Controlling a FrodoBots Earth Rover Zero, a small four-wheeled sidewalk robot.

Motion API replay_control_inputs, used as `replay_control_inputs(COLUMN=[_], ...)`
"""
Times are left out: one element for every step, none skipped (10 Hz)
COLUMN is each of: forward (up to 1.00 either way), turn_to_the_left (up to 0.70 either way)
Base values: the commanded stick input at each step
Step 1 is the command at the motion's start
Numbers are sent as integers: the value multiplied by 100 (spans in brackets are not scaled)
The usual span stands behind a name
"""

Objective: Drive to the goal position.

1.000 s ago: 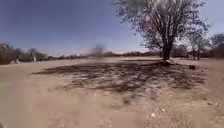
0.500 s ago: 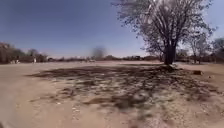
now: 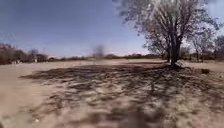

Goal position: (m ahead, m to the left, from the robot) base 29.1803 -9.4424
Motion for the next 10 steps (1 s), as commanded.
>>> replay_control_inputs(forward=[100, 100, 100, 100, 100, 100, 100, 100, 100, 100], turn_to_the_left=[0, 0, 0, 0, 0, 0, 0, 0, 0, 0])
